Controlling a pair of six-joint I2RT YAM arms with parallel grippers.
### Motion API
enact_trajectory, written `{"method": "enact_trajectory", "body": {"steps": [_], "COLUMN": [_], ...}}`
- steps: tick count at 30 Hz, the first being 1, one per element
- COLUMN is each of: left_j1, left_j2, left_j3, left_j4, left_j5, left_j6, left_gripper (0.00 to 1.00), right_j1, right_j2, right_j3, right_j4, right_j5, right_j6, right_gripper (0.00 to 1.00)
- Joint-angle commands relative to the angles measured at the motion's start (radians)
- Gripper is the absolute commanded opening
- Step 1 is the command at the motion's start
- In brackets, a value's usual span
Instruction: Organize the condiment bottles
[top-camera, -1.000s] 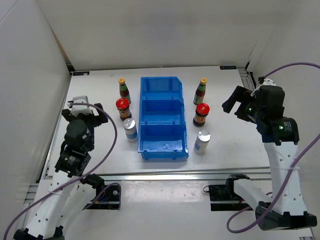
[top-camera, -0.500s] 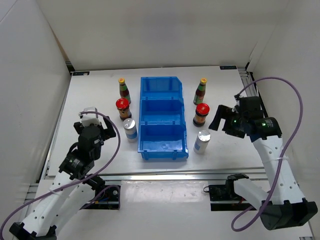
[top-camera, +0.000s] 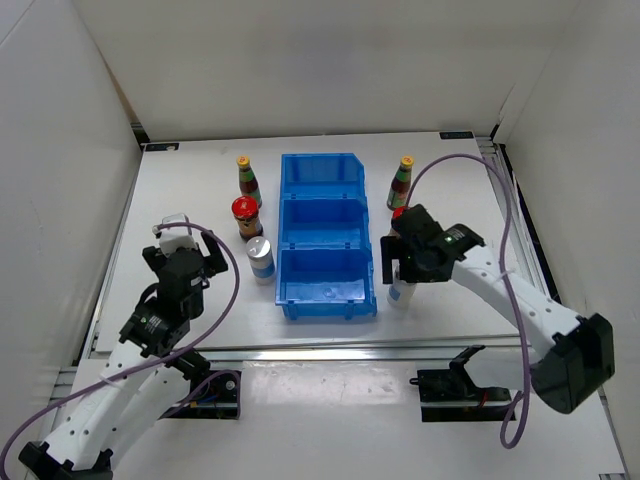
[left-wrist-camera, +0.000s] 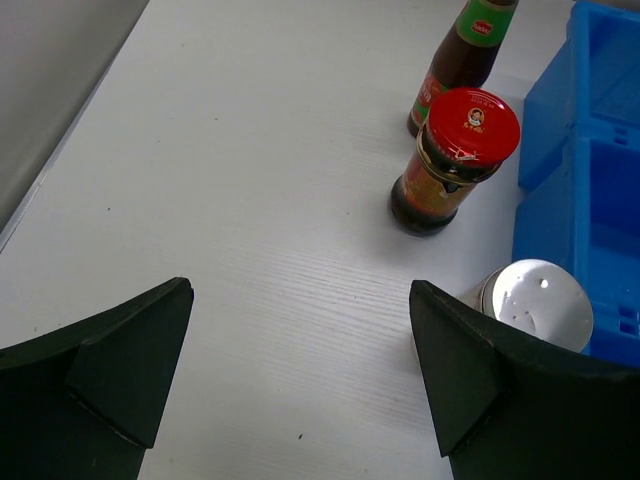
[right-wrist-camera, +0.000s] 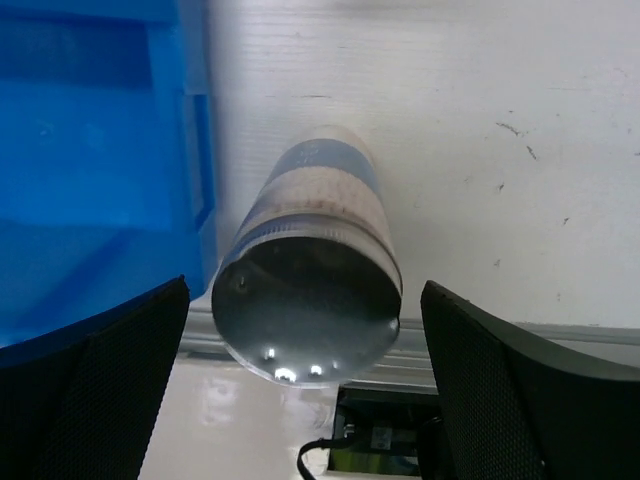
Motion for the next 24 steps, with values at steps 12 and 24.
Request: {"method": "enact_trajectory", "body": {"steps": [12,24], "left_j1": [-0.006,-0.006], "left_j2": [0.054,0.054], "left_j3": [-0.01,-0.01], "left_j4": [-0.005,-0.005], "left_j5": [-0.024,-0.034], "left_j6": [-0.008,-0.008], "left_gripper": [1.0,1.0], "right_j1": [0.043,0.043], "right_j2": [0.026,-0.063], "right_j3": [-0.02,0.216], "right_j4": [0.051,-0.036], "right_j5": [0.24,0.166], "right_j6": [0.114,0.028], "right_gripper": [0.56,0.02]}}
